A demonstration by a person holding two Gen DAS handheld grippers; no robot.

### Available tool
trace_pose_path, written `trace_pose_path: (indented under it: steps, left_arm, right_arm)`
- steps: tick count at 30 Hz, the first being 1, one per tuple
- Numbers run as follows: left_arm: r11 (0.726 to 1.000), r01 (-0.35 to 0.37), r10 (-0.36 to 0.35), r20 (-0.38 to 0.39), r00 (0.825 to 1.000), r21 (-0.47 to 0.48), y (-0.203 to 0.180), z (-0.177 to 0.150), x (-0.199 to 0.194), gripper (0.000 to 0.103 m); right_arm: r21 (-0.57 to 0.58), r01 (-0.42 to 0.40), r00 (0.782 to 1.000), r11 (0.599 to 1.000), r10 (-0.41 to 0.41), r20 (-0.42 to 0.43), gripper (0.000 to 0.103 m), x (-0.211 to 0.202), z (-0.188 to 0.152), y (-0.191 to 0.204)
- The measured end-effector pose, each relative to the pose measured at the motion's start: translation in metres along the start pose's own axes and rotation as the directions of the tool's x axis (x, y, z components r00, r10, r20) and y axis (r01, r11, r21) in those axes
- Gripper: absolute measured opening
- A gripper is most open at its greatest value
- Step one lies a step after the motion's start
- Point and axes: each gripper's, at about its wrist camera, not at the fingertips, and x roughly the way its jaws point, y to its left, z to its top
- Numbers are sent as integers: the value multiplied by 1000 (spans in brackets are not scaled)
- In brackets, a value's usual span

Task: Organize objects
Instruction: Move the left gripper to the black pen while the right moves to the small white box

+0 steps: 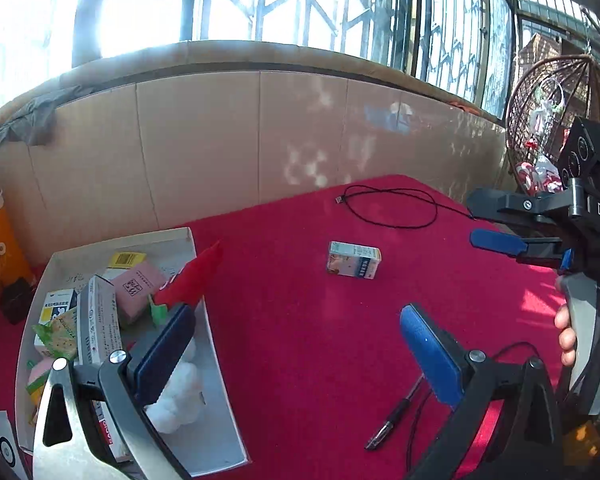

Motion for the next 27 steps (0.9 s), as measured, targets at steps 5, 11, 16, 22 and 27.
trace_pose_path:
  steps: [5,11,16,22,27]
  left_arm:
    - [991,99,-90,-101,991,90,-48,-31,31,103]
    - [984,109,-83,-179,980,138,-59,-55,53,103]
    - [979,152,-122,-206,971,138,-57,-55,60,103]
    - [954,234,-180,-265,947,188,-69,-65,76,67]
    - [939,256,-178,-312,933,228,-77,-76,91,59]
  right_arm:
    - [27,84,995,996,-85,46,91,-38,0,-49]
    - [138,313,907,940,-339,252,91,-159,16,-122]
    - [256,539,669,802,-593,449,91,-266,37,-147]
    - [-103,424,897,900,-400,190,91,-170,54,-117]
    - [-405,230,969,885,-248,9,91,-58,36,-64]
